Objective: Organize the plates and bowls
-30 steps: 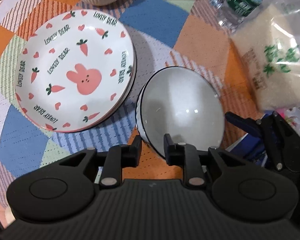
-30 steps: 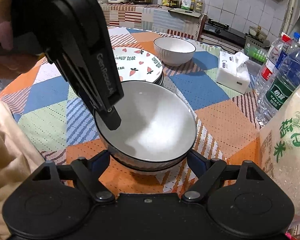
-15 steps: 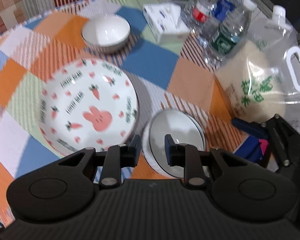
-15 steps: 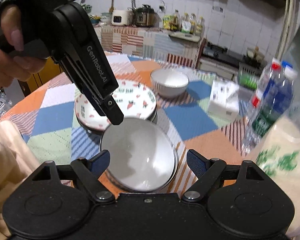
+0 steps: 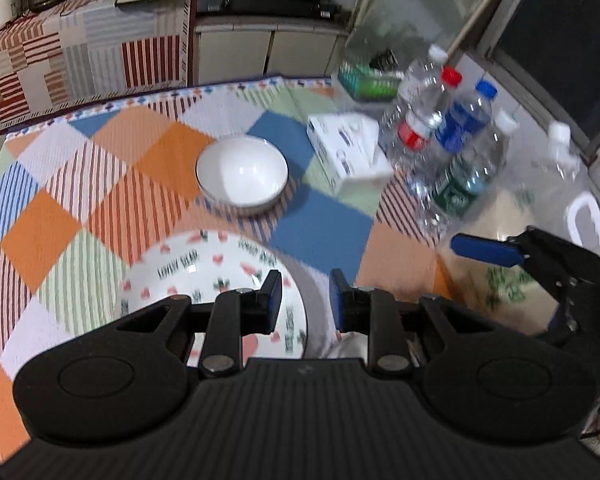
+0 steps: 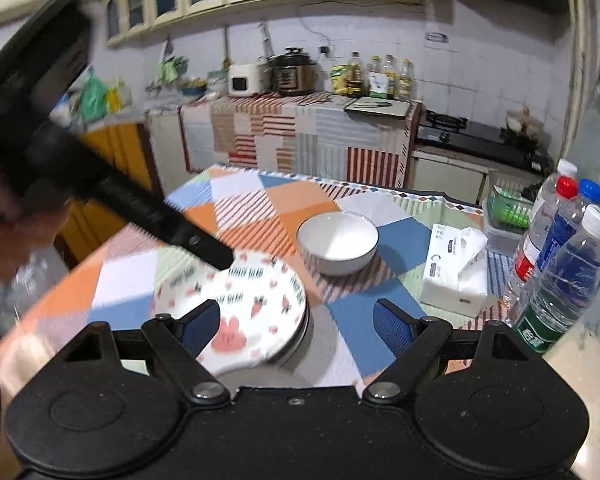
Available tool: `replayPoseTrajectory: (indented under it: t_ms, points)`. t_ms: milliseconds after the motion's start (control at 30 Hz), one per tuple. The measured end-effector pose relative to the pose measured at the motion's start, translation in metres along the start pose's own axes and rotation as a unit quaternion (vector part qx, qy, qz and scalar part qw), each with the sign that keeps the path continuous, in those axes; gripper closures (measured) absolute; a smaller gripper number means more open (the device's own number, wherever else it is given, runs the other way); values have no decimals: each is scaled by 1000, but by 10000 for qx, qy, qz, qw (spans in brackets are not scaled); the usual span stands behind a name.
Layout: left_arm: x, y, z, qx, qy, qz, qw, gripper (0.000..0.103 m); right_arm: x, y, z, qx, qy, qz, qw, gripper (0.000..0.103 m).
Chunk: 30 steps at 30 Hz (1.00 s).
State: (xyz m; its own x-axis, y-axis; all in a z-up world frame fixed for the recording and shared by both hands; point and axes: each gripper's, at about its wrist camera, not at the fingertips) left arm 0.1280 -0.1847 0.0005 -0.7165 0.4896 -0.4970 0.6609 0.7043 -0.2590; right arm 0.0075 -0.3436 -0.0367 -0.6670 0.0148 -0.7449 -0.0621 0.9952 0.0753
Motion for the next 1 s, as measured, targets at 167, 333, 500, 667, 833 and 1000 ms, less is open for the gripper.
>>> replayPoseTrajectory:
  t_ms: [167, 333, 500, 667, 833, 1000]
  points:
    - [-25, 22, 22, -92, -108, -135, 9998, 80, -23, -31, 38, -341, 266, 679, 9968, 21]
    - [-44, 47, 57, -291, -59, -346, 9990, 77, -42, -65, 84, -702, 712, 1657, 9811, 28]
    - [-54, 73, 90, -264, -53, -813, 9963, 73, -56, -80, 127, -545, 834, 1946, 9758, 34]
    - [-66, 88, 118, -454, -70, -1046, 9935, 73, -59, -91, 172, -644, 1001, 2259, 9669, 49]
    - [-77, 99, 143, -414, -34, -1136, 9927, 65, -62, -94, 212, -376, 1171, 2322, 9649, 51]
    - [-75, 107, 171, -469, 39, -1429, 9886, 62, -58, -101, 237, -157, 1313, 2417, 9613, 71]
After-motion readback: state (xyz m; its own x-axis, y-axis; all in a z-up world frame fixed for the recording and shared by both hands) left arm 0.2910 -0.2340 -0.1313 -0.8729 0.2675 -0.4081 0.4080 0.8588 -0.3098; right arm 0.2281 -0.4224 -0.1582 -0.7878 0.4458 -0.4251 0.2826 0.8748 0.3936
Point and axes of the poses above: each gripper's, at about its wrist camera, not at the fingertips, and z roughly the way its jaws point, y to its left, x to its underside, and after that the axes turned 5 degrees about y, right-handed
